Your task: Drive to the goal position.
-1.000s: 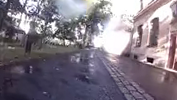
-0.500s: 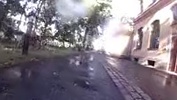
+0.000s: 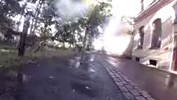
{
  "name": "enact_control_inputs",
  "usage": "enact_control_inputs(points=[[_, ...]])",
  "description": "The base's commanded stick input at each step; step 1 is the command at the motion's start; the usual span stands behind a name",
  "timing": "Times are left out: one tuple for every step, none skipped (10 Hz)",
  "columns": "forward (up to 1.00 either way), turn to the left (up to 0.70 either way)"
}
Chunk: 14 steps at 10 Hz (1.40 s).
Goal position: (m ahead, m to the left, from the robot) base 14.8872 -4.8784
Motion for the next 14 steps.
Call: enact_control_inputs(points=[[0.50, 0.00], [0.50, 0.00], [0.50, 0.00], [0.50, 0.00], [0.50, 0.00], [0.50, 0.00], [0.50, 0.00], [0.50, 0.00], [0.50, 0.00], [0.50, 0.00], [0.50, 0.00], [0.50, 0.00], [0.50, 0.00], [0.50, 0.00]])
